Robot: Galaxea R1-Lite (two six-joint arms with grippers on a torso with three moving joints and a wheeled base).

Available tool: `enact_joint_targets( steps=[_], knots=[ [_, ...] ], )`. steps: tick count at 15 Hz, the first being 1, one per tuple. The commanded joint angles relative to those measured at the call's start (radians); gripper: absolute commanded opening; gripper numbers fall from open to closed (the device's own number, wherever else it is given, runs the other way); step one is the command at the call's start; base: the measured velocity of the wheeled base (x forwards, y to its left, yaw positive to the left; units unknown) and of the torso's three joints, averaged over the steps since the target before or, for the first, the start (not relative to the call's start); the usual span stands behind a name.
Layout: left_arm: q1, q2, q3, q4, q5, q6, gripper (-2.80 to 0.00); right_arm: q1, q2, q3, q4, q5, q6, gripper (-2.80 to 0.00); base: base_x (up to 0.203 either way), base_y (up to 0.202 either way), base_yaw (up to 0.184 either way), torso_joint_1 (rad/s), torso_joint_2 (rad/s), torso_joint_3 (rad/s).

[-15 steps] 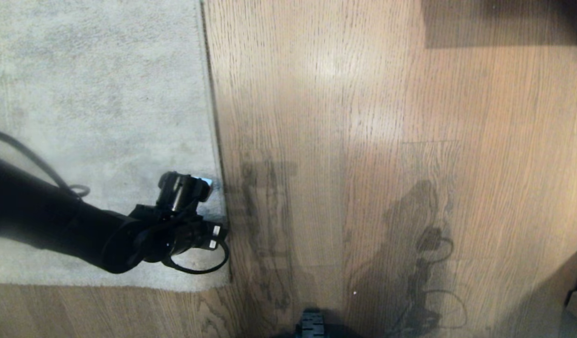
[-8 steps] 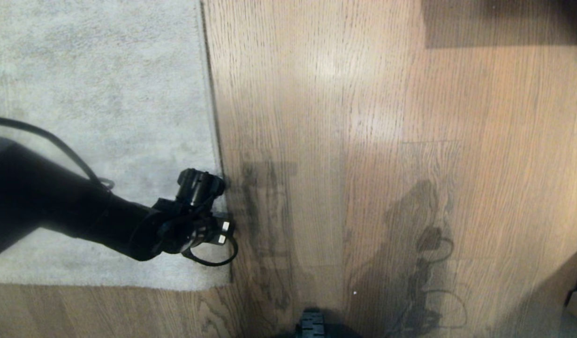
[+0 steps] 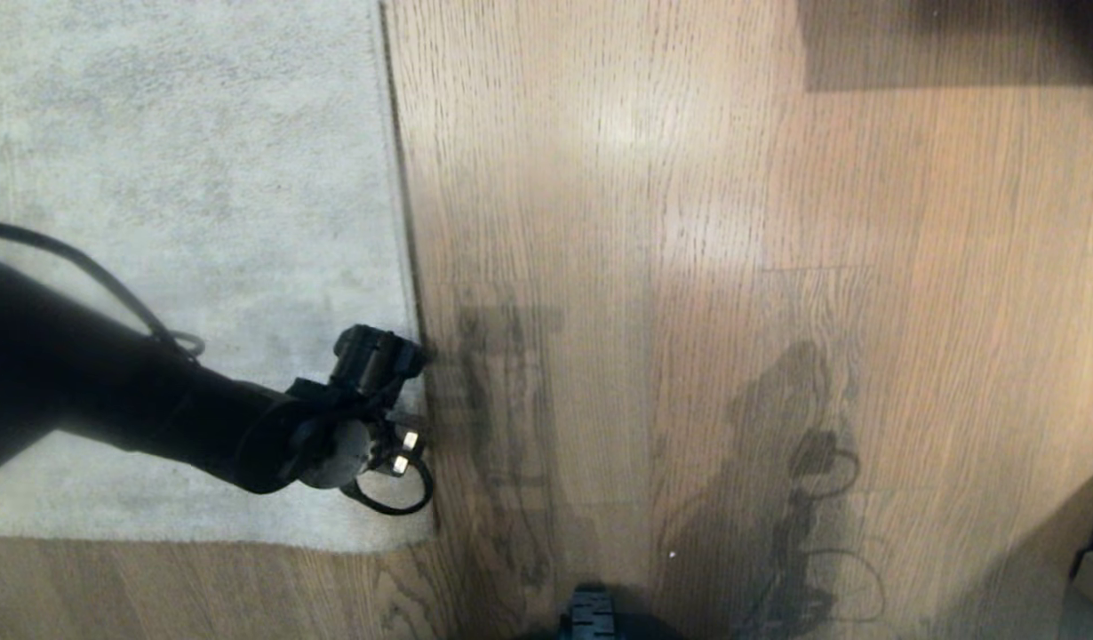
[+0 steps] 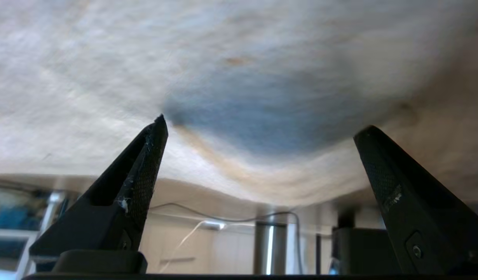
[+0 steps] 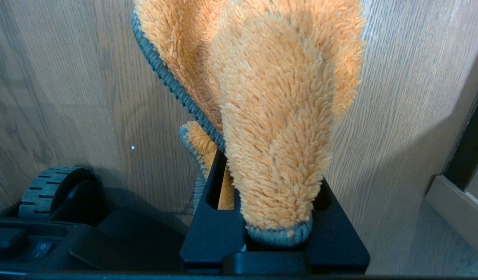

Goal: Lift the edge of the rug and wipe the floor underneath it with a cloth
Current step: Lift up the carpet

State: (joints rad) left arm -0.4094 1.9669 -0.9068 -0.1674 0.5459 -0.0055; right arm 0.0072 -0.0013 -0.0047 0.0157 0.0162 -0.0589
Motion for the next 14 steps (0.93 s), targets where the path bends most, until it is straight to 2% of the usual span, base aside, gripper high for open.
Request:
enact_joint_targets(
  steps=[1, 4, 14],
  knots=[
    [0.007, -0.014, -0.001, 0.0, 0.041, 0.019, 0.0, 0.0, 0.001, 0.0, 0.0, 0.001, -0.001, -2.8, 0.0, 0.0, 0.0, 0.0, 0.0, 0.0],
    [0.025, -0.022, -0.006, 0.0, 0.072, 0.036, 0.0, 0.0, 0.001, 0.0, 0.0, 0.001, -0.001, -2.8, 0.0, 0.0, 0.0, 0.0, 0.0, 0.0],
    [0.035, -0.02, -0.055, -0.034, 0.075, 0.033, 0.0, 0.0, 0.001, 0.0, 0.0, 0.001, -0.001, -2.8, 0.0, 0.0, 0.0, 0.0, 0.0, 0.0]
  ],
)
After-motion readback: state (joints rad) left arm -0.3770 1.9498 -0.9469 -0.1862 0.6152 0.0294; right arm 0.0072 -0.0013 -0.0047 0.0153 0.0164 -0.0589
